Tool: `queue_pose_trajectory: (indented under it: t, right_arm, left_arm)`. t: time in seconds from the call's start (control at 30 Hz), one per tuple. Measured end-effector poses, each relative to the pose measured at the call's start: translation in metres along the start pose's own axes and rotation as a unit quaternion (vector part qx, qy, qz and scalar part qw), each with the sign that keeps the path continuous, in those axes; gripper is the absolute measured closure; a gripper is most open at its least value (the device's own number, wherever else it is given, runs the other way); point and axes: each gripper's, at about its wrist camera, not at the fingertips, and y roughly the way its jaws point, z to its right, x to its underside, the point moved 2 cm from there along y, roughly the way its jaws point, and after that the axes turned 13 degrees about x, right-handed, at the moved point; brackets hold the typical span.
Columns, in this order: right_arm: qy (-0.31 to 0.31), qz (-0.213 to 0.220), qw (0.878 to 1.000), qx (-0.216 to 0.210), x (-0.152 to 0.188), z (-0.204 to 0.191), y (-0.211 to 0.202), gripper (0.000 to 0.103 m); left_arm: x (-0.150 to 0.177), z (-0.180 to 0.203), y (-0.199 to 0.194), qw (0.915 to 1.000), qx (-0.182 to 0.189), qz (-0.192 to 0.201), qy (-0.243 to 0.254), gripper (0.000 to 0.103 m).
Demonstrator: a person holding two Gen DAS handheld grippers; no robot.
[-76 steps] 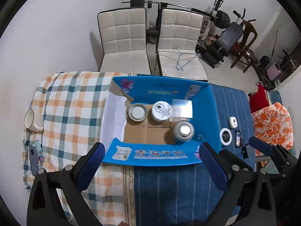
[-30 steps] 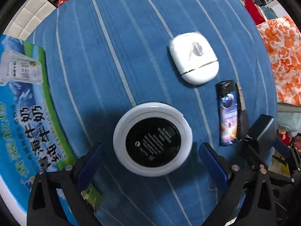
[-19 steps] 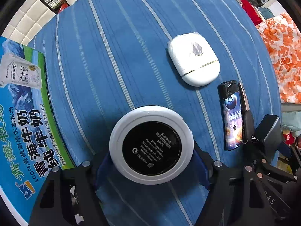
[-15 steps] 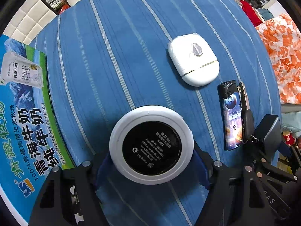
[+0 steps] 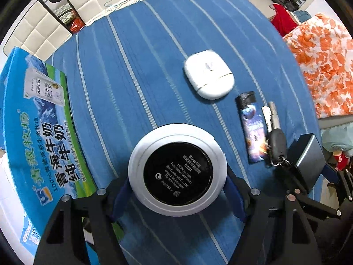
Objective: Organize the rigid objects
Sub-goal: 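Grasp the round black-and-white compact with the left tool while the right tool grasps the grey PISEN power bank, then carry the compact and power bank over the blue box with both tools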
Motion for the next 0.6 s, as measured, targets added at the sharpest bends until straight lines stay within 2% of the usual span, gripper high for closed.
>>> queue_pose_trajectory:
  t: [0.27,0.6]
  right_arm:
    - [0.01,0.029,0.999,-0.015,0.013,0.006,-0.038,0.022]
    - [0.021,0.072,0.996,-0.039,0.023,0.009,-0.102,0.022]
  left_arm:
    - [0.025,0.01,-0.034,0.9991,0.024,0.026,0.022,0.03]
    - [0.018,-0.006,-0.107,0.9953,0.049,0.08,0.025,0.03]
